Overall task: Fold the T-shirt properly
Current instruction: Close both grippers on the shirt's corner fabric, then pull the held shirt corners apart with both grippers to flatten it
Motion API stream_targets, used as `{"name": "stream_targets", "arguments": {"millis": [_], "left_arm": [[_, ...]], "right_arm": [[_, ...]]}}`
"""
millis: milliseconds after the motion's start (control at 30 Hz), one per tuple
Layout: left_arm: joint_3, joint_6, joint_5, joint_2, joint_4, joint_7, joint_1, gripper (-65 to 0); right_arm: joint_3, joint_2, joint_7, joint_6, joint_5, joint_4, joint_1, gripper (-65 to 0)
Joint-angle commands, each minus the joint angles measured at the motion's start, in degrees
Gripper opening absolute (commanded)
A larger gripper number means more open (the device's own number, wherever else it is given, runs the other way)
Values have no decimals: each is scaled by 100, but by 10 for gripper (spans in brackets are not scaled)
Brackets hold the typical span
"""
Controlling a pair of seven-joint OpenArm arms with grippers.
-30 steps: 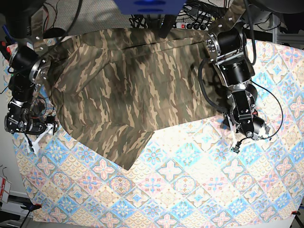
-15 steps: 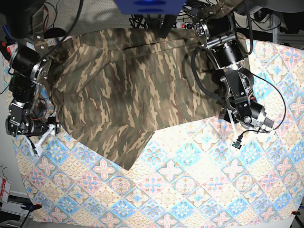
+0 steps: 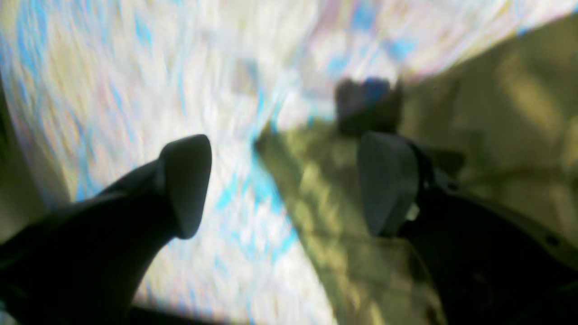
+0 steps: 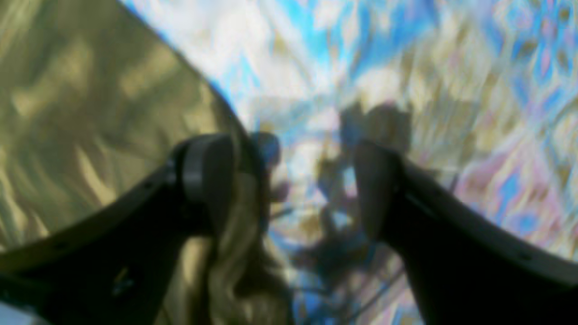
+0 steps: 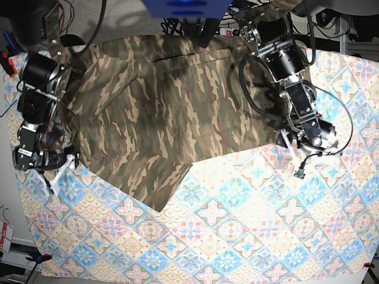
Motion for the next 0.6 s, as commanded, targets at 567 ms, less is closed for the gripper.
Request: {"name": "stream_targets", "arguments": {"millis": [567], "left_arm": [[235,36,-2620,-1388,101,1317,297,-157]], "right_arm": [[60,32,95,508,76,313,127,-237]]}}
